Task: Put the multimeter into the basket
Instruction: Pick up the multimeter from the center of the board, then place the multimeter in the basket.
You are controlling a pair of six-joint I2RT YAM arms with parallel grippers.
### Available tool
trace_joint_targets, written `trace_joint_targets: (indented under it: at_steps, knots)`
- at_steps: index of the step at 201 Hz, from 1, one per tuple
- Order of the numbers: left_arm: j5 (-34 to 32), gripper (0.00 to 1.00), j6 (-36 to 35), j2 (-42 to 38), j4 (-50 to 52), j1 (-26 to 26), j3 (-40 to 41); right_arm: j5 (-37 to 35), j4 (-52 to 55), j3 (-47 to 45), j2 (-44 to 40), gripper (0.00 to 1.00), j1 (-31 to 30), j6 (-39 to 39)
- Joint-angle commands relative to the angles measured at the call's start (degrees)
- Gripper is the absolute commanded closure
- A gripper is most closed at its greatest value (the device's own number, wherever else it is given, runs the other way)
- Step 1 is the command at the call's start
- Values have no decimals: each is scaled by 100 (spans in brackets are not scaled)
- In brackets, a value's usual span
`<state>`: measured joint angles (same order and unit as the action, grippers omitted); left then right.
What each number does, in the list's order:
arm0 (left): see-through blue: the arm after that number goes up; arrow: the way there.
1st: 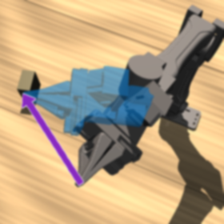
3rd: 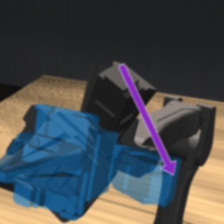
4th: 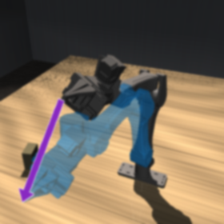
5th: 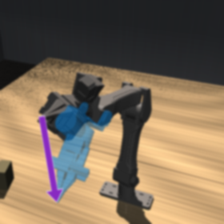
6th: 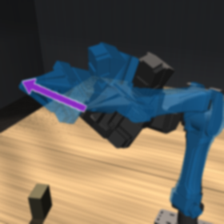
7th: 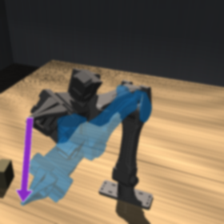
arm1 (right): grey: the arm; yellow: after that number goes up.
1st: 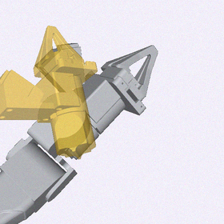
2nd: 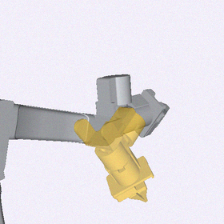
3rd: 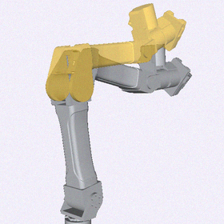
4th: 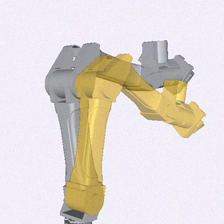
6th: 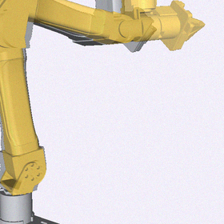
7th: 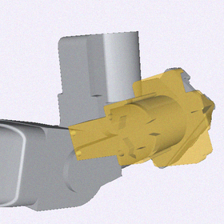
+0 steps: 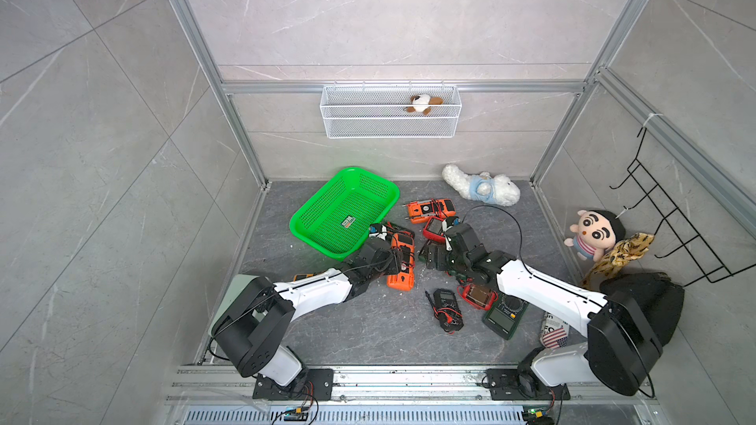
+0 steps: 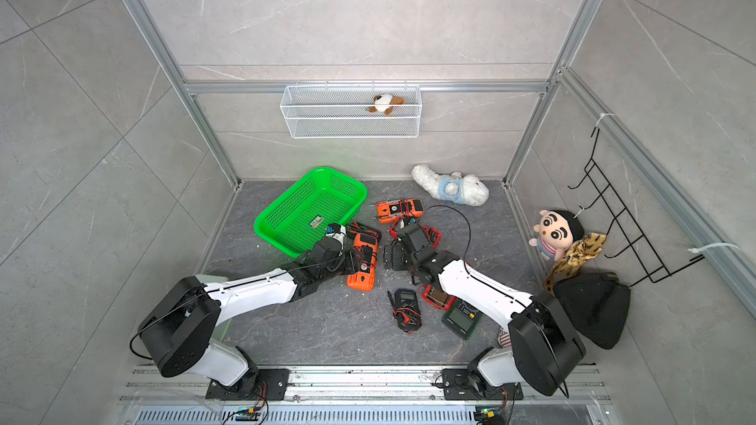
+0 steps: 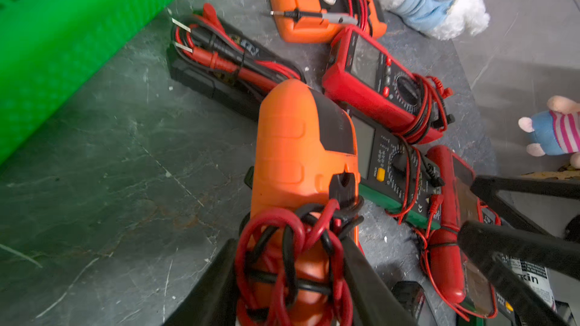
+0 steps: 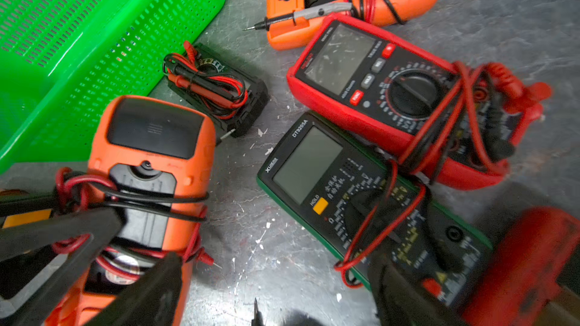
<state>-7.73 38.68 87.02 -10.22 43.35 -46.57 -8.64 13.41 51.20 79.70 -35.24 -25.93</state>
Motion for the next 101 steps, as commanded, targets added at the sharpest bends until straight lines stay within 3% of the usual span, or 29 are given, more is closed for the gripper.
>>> trace_joint_targets:
  at_steps: [1,45,101]
  knots:
    - [-592,100,-270,-538,-387,-59,-628,-510,328,92,-405,0,-32,180]
    - [-909,100,-291,-805,-428,-561,-1048,-1026,455,193,-817,0,-26,425]
    - [-1406,100,39,-517,-1046,-1712,-1359,-1148,363,321,-737,0,-38,650]
